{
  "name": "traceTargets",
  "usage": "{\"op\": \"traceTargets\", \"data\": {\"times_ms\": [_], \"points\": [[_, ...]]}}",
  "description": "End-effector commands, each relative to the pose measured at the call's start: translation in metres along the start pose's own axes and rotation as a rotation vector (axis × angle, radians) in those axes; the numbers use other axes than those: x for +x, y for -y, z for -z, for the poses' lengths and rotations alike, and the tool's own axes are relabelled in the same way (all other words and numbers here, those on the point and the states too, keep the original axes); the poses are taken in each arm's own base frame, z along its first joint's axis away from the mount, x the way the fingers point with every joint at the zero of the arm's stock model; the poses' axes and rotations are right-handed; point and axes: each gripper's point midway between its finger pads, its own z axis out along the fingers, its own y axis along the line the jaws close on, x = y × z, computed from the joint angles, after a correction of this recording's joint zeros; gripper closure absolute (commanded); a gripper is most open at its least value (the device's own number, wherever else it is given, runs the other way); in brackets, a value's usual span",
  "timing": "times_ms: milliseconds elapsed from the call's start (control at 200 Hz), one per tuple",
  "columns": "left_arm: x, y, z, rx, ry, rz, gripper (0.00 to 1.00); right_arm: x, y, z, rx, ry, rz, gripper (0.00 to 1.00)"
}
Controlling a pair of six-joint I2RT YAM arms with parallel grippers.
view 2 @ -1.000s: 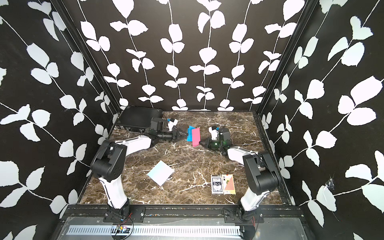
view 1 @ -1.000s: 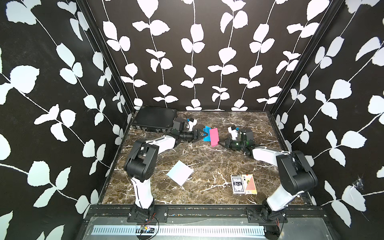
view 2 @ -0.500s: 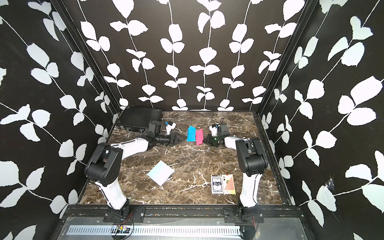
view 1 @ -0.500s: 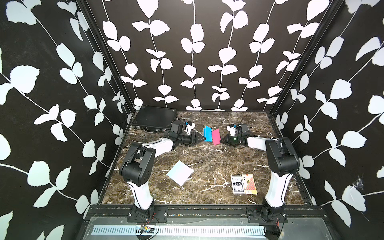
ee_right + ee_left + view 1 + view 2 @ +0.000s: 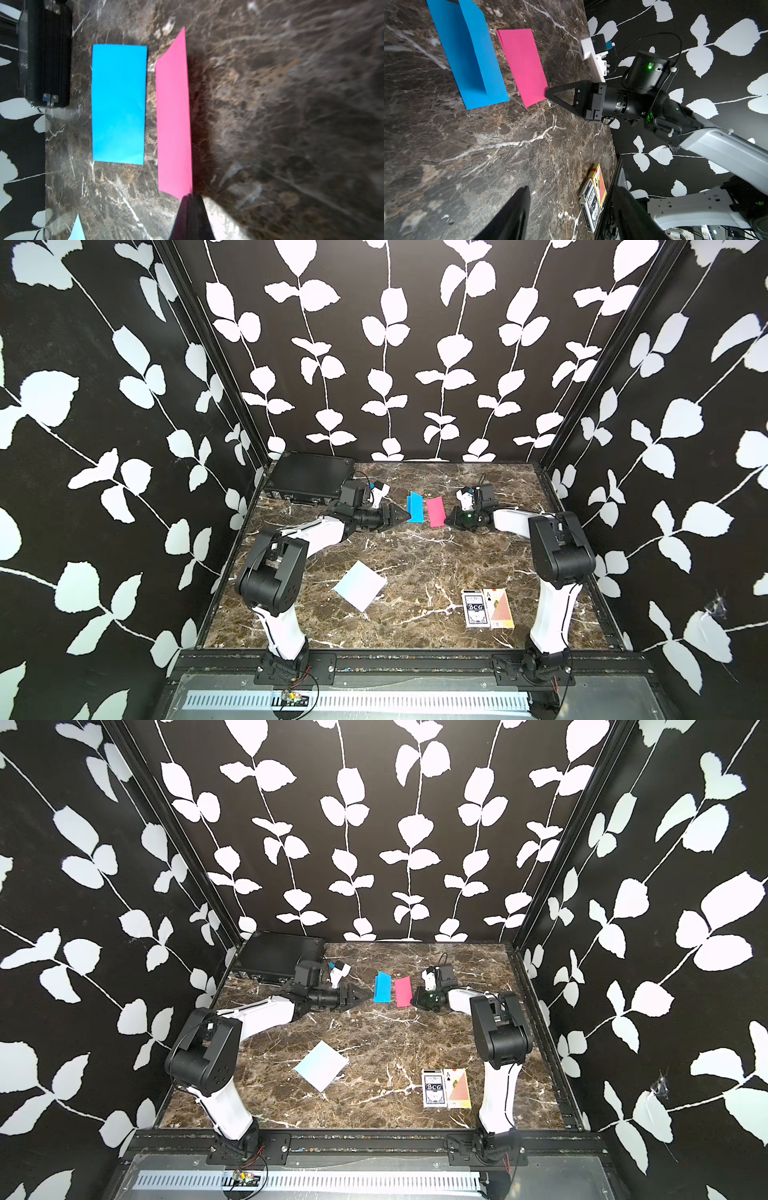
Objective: Fold the square paper along the opposite sides
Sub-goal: Place the paper at the center of the board.
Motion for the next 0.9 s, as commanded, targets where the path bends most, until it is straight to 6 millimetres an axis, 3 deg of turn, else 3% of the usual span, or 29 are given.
{"op": "traceTargets", "data": {"times_ms": [0,540,895], "points": [[-0.005,0.012,0.008,0.022,0.026,-0.038,0.35,-0.013,0.007,-0.001,0.027,0.042,0.009,1.0],[-0.006,0.012,0.008,0.024,0.026,-0.041,0.36,-0.023,0.015,-0.001,0.069,0.075,-0.003,0.94],[-0.008,0.014,0.01,0.026,0.036,-0.046,0.37,-0.026,0.015,0.006,0.108,0.07,0.012,0.78]]}}
